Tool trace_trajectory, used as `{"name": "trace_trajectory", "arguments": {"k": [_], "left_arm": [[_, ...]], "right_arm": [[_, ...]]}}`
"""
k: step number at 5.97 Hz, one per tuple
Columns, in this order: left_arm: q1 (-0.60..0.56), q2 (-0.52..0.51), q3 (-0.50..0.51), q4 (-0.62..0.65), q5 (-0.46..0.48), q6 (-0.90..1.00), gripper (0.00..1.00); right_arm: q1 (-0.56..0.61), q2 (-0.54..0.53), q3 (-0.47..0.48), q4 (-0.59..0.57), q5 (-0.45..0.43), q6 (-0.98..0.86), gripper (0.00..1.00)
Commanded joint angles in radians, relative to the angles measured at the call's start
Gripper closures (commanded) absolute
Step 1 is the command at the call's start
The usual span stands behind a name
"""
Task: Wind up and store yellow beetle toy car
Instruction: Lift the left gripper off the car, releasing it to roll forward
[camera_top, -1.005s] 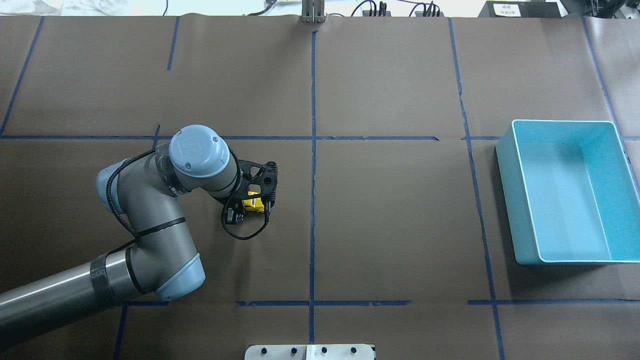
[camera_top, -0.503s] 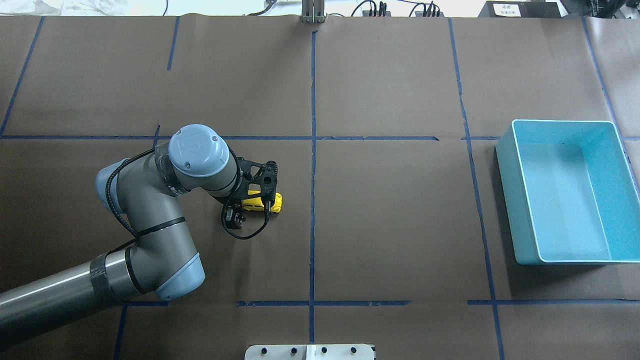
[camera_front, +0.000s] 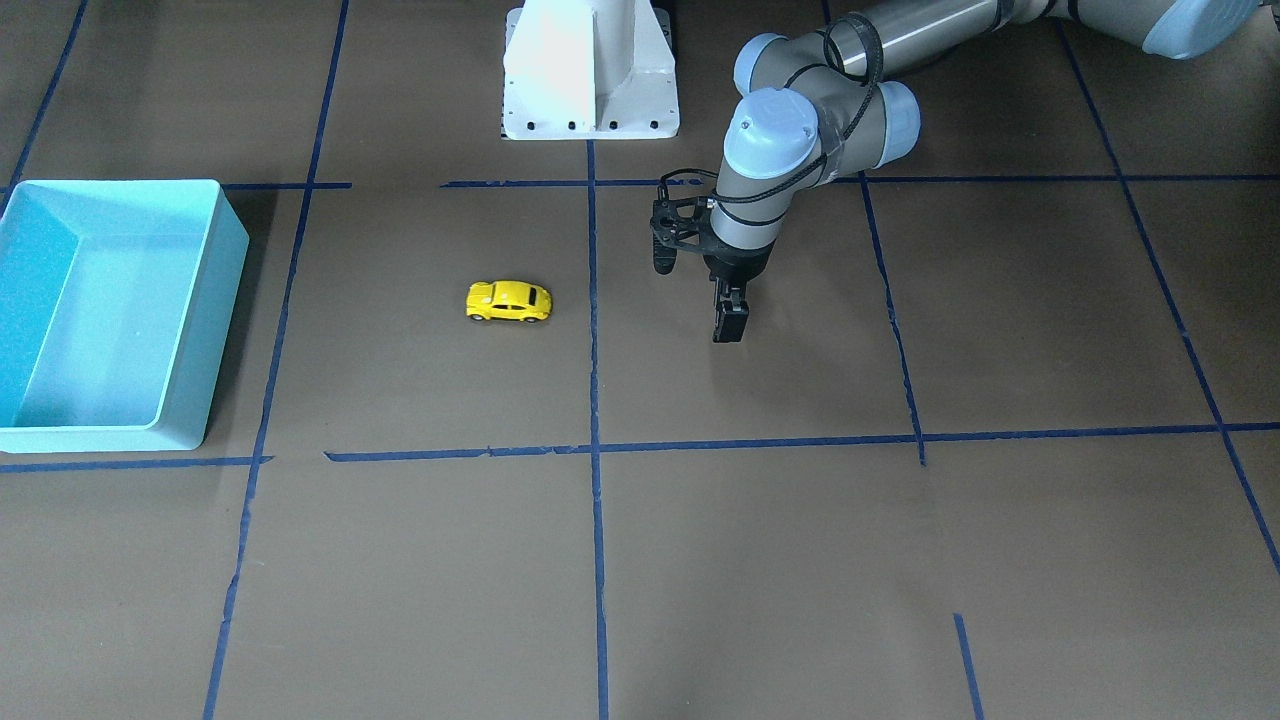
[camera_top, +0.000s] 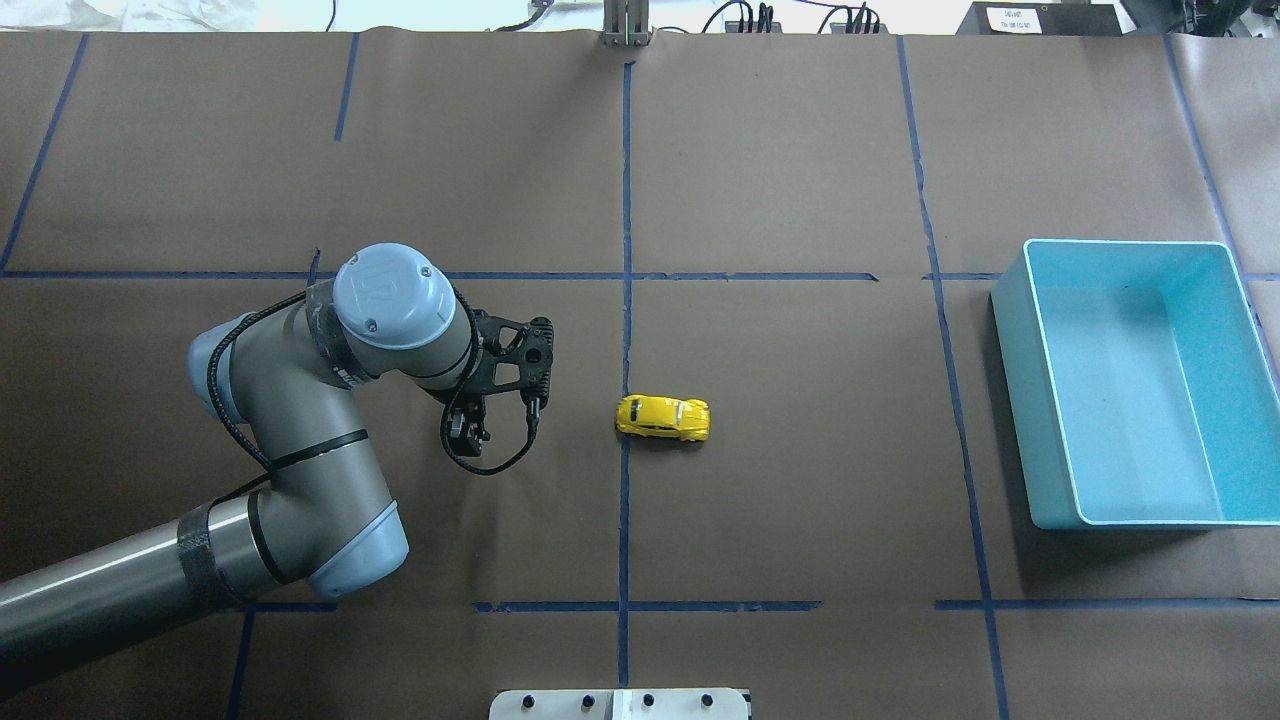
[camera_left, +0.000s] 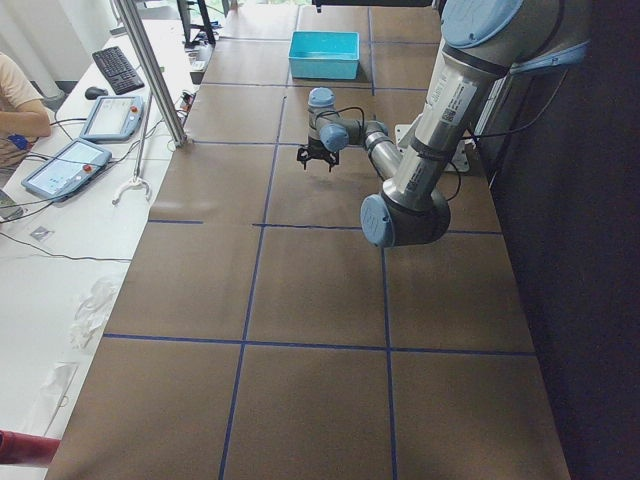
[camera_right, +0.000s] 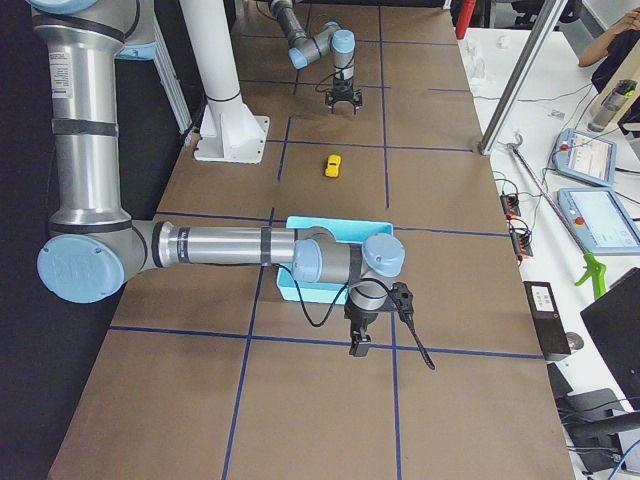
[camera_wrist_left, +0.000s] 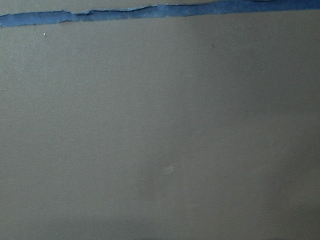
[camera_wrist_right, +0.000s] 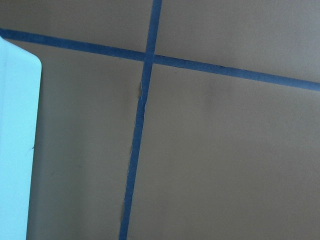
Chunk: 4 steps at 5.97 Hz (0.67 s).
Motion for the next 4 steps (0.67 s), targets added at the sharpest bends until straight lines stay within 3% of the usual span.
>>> {"name": "trace_trajectory", "arguments": {"k": [1,4], "left_arm": [[-0.004,0.005,-0.01,0.0,0.0,0.001,0.0],[-0.033,0.042,-0.073,0.011,0.001,0.041,0.0]], "right_arm": [[0.0,0.002,-0.002,0.0,0.0,0.0,0.0],[0.0,0.008,0.0,0.0,-0.001,0.0,0.0]]}}
